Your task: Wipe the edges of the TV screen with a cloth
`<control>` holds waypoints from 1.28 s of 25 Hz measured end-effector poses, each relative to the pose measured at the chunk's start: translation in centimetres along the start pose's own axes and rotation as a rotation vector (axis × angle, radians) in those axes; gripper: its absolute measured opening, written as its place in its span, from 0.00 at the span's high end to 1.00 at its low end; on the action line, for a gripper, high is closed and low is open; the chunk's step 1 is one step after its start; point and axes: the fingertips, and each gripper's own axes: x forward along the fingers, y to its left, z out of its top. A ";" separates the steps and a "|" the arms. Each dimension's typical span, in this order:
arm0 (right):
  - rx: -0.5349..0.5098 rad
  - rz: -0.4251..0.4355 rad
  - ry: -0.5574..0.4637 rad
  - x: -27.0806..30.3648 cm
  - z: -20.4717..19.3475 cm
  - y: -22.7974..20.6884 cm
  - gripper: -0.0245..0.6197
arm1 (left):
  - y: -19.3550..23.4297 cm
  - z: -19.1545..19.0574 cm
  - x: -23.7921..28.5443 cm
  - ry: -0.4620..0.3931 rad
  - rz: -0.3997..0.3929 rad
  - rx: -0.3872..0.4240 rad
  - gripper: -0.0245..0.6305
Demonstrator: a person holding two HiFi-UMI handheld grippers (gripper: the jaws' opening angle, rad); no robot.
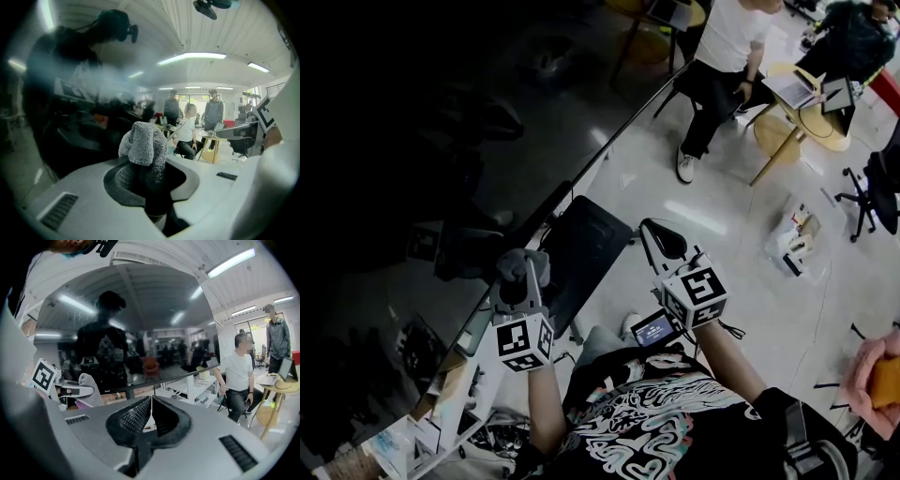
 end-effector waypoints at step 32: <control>0.034 -0.126 -0.029 -2.4 1.3 -8.1 0.92 | -4.3 2.0 5.7 -0.026 -0.013 -0.050 0.85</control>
